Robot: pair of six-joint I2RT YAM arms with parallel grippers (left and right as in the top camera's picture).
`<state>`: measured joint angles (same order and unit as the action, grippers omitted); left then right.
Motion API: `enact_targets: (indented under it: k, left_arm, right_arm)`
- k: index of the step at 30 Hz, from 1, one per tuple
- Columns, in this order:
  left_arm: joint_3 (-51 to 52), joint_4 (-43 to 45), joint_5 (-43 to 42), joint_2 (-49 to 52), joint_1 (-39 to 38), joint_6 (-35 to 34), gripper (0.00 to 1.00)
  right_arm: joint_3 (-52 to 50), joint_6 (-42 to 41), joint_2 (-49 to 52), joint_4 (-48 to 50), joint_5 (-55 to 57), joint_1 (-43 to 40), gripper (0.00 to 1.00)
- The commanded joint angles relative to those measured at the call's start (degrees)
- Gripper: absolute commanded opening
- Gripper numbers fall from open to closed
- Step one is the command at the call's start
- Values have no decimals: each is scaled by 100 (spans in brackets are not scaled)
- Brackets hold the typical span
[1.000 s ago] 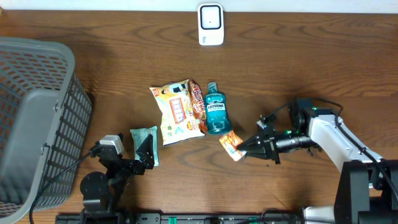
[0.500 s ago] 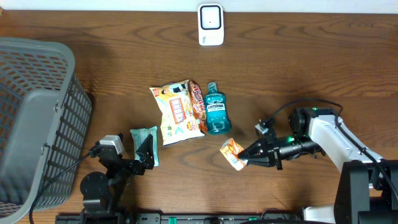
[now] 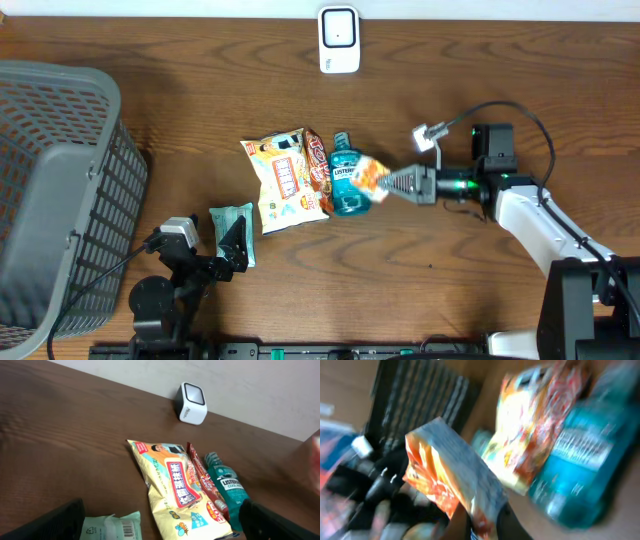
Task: Scan the item barcode
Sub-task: 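Lift the orange box with the right gripper and hold it over the scanner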
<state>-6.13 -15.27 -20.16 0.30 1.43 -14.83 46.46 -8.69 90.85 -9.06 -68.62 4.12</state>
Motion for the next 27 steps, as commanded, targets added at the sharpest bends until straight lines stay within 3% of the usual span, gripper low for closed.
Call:
enact_targets:
  k: [1, 6, 14, 20, 27]
  left_arm:
    - [57, -144, 52, -7, -13, 11, 98]
    - [57, -144, 52, -7, -13, 11, 98]
    - [59, -144, 52, -7, -13, 11, 98]
    - [57, -144, 52, -7, -13, 11, 98]
    - [57, -144, 52, -7, -13, 11, 98]
  right_arm:
    - [35, -1172, -74, 741, 1189, 260, 2]
    - [35, -1381, -74, 2138, 3016, 885, 2]
    - [44, 9, 50, 3460, 7012, 1910, 1]
    - [815, 393, 1025, 3969, 7298, 1858, 1]
    - [3703, 848, 3130, 3366, 7302, 1799, 1]
